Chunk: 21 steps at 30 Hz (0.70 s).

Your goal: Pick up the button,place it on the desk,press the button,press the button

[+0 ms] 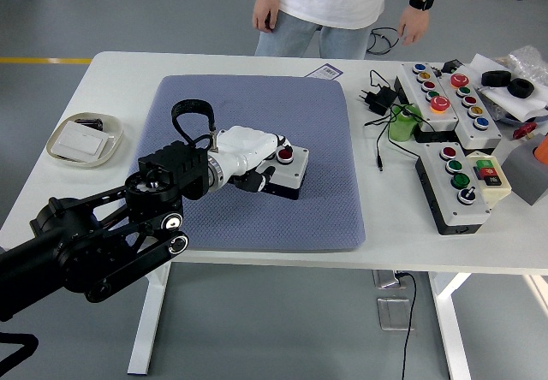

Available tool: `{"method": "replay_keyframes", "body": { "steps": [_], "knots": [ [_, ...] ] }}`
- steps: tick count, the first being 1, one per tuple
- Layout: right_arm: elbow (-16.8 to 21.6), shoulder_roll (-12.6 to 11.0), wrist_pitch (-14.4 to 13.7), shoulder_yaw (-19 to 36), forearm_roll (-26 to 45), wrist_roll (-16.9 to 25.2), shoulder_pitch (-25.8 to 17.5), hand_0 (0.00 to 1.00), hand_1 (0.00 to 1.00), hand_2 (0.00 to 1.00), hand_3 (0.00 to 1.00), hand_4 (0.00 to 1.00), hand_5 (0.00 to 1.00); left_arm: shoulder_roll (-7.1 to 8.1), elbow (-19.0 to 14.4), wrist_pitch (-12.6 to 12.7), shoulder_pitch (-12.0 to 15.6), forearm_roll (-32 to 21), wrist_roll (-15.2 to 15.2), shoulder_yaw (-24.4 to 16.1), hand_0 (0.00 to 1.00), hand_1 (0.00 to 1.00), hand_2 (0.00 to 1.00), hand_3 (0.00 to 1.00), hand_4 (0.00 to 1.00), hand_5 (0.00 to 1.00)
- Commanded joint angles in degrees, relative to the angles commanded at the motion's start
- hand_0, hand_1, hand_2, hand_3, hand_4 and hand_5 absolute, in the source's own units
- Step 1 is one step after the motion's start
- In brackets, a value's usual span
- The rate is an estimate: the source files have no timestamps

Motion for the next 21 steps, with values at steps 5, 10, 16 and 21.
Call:
{"method": "replay_keyframes", "body": {
  "steps": [5, 10, 16, 21],
  "knots": [
    [0.0, 0.0, 0.0, 0.1, -0.2, 0.0, 0.0, 0.643, 0.507, 0.547, 0.587, 0.236, 0.346, 0.08, 0.6, -0.1, 0.1, 0.1, 0.0, -0.1, 0.031, 0.002, 0.033, 0.831, 0.379, 0.002],
    [0.0, 0.0, 0.0, 0.2, -0.2, 0.0, 0.0, 0.643, 0.507, 0.547, 0.587, 0.236, 0.346, 0.22, 0.6, -0.7, 0.2, 0.1, 0.0, 0.3, 0.031, 0.002, 0.034, 0.831, 0.378, 0.002],
    [0.0, 0.0, 0.0, 0.2, -0.2, 0.0, -0.1, 0.643, 0.507, 0.547, 0.587, 0.236, 0.346, 0.28, 0.3, -1.2, 0.5, 0.0, 0.1, 1.6, 0.031, 0.002, 0.034, 0.831, 0.378, 0.002],
    [0.0, 0.0, -0.1, 0.1, -0.2, -0.1, -0.2, 0.643, 0.508, 0.547, 0.587, 0.236, 0.346, 0.25, 0.4, -1.3, 0.2, 0.2, 0.1, 2.5, 0.031, 0.002, 0.034, 0.831, 0.377, 0.002]
  ]
}}
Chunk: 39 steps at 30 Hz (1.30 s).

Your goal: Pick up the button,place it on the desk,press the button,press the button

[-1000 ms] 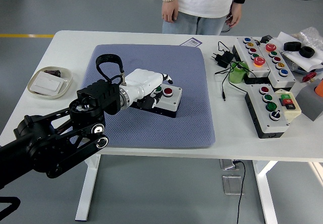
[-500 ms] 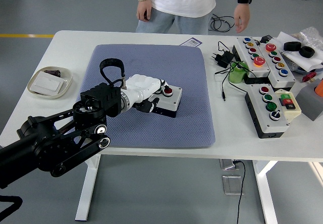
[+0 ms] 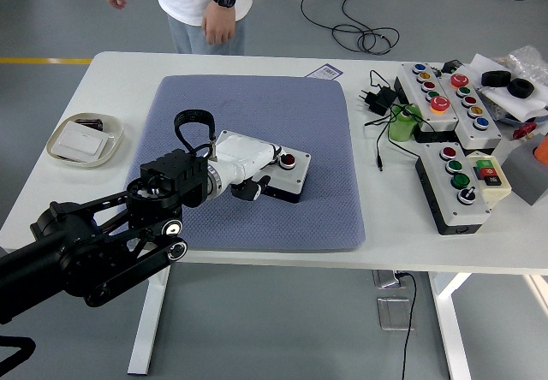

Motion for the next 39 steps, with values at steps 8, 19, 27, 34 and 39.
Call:
{"method": "replay_keyframes", "body": {
  "steps": [8, 19, 27, 34, 39],
  "knots": [
    [0.0, -0.1, -0.1, -0.3, 0.3, -0.1, -0.2, 0.643, 0.508, 0.547, 0.587, 0.236, 0.345, -0.03, -0.2, 0.3, 0.4, 0.6, 0.0, -0.4, 0.031, 0.002, 0.034, 0.830, 0.375, 0.002],
    [0.0, -0.1, 0.0, -0.4, 0.2, -0.1, -0.3, 0.643, 0.508, 0.547, 0.587, 0.236, 0.345, 1.51, -5.4, 5.3, 2.8, 0.0, -0.8, -12.5, 0.035, 0.015, 0.065, 0.867, 0.580, 0.002],
    [0.0, -0.1, 0.1, 0.0, -0.3, -0.1, -0.2, 0.643, 0.508, 0.547, 0.587, 0.236, 0.345, 3.85, -8.7, 19.5, 7.3, -13.4, -5.8, -25.0, 0.509, 0.607, 0.623, 0.998, 0.781, 0.705],
    [0.0, -0.1, 0.0, 0.0, -0.2, -0.2, -0.1, 0.643, 0.508, 0.547, 0.587, 0.236, 0.345, 6.08, -6.0, 23.1, 11.1, -30.1, -16.0, -35.4, 0.755, 0.796, 0.833, 0.939, 0.763, 0.865],
    [0.0, 0.0, 0.0, 0.0, 0.2, 0.0, -0.1, 0.643, 0.508, 0.547, 0.587, 0.236, 0.344, 7.64, -2.4, 19.4, 14.7, -42.4, -20.2, -42.1, 0.850, 0.868, 0.886, 0.890, 0.741, 0.998]
  ]
}}
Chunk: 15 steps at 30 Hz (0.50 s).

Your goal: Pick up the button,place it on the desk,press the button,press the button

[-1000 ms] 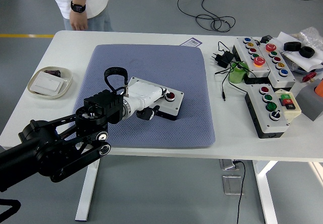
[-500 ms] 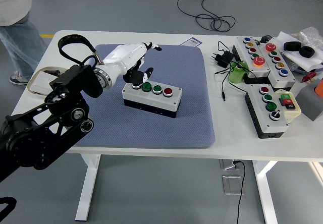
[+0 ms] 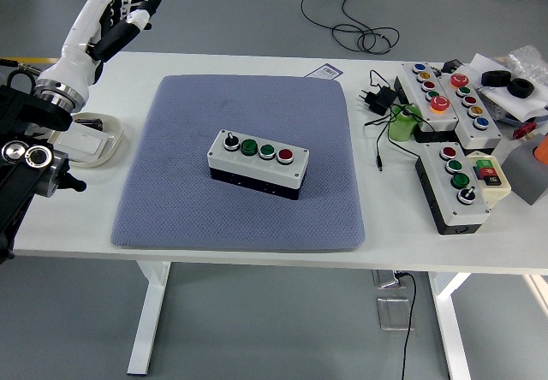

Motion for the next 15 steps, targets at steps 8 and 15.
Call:
{"method": "replay_keyframes", "body": {
  "steps": [8, 15],
  "knots": [
    [0.0, 0.2, 0.0, 0.1, 0.3, 0.0, 0.2, 0.643, 0.508, 0.546, 0.587, 0.236, 0.343, 1.32, 3.7, -3.2, 3.7, -19.4, -1.9, -5.2, 0.869, 0.882, 0.895, 0.882, 0.735, 0.998],
    [0.0, 0.5, -0.2, 0.3, 0.5, -0.1, 0.0, 0.643, 0.508, 0.547, 0.587, 0.236, 0.344, 2.16, 5.8, -6.5, 6.3, -35.9, -2.6, -5.8, 0.875, 0.885, 0.900, 0.882, 0.733, 0.998]
  ]
}}
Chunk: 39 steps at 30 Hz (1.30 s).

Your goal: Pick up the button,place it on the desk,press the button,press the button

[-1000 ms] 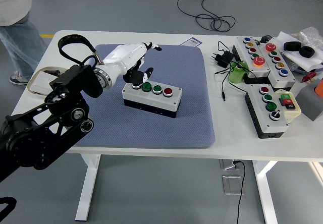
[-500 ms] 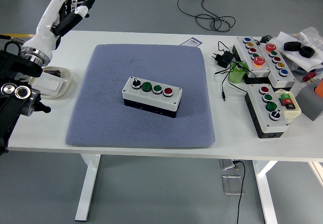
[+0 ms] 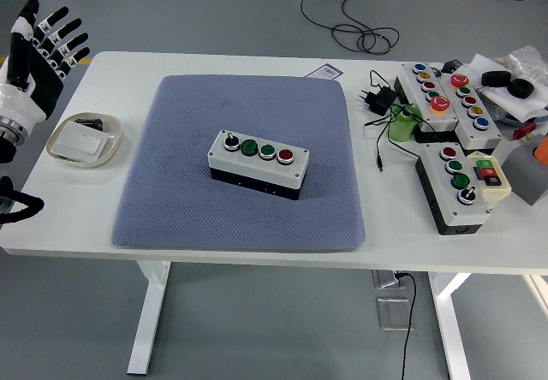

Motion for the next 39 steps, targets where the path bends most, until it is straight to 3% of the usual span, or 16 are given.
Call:
{"method": "replay_keyframes", "body": {
  "steps": [2, 7, 8, 13, 14, 25, 26, 39],
  "knots": [
    [0.0, 0.0, 0.0, 0.1, 0.1, 0.0, -0.1, 0.643, 0.508, 0.546, 0.587, 0.236, 0.345, 0.13, 0.3, -0.7, 0.6, -3.4, -0.1, 0.5, 0.876, 0.887, 0.917, 0.889, 0.739, 0.998],
    [0.0, -0.1, -0.1, 0.0, 0.4, 0.0, -0.3, 0.643, 0.508, 0.546, 0.587, 0.236, 0.345, -0.33, 0.4, -1.4, 2.2, -4.5, -0.3, 1.3, 0.876, 0.887, 0.917, 0.889, 0.739, 0.998],
    [0.0, -0.1, -0.1, 0.0, 0.4, -0.1, -0.3, 0.643, 0.508, 0.547, 0.587, 0.236, 0.344, -0.42, 0.3, -1.5, 2.4, -4.3, -0.4, 1.5, 0.896, 0.911, 0.955, 0.903, 0.738, 0.998],
    [0.0, -0.3, -0.2, -0.2, 0.3, -0.2, -0.6, 0.643, 0.508, 0.547, 0.587, 0.236, 0.344, -0.88, -0.2, -2.6, 3.2, -2.5, -0.3, 2.1, 0.896, 0.911, 0.955, 0.903, 0.738, 0.998],
    [0.0, -0.3, -0.2, -0.2, 0.3, -0.2, -0.6, 0.643, 0.508, 0.547, 0.587, 0.236, 0.344, -0.94, -0.2, -2.9, 3.3, -2.1, -0.2, 2.1, 0.947, 0.946, 0.983, 0.952, 0.735, 0.998],
    [0.0, -0.4, -0.2, -0.8, 0.2, -0.4, -0.9, 0.643, 0.508, 0.547, 0.587, 0.236, 0.344, -2.08, 0.4, -4.9, 3.9, 2.3, 1.2, 2.1, 0.956, 0.955, 0.991, 0.962, 0.732, 0.998],
    [0.0, -0.4, -0.1, -1.0, 0.1, -0.3, -0.9, 0.643, 0.509, 0.547, 0.588, 0.236, 0.346, -2.13, 0.2, -5.1, 4.0, 2.3, 1.3, 2.0, 0.967, 0.964, 0.998, 0.998, 0.736, 0.998],
    [0.0, -0.3, 0.1, -1.3, 0.0, -0.1, -0.6, 0.643, 0.509, 0.547, 0.588, 0.236, 0.346, -1.50, -1.8, -5.0, 5.4, 3.4, 1.3, 1.0, 0.954, 0.958, 0.995, 0.990, 0.735, 0.998]
  ]
}}
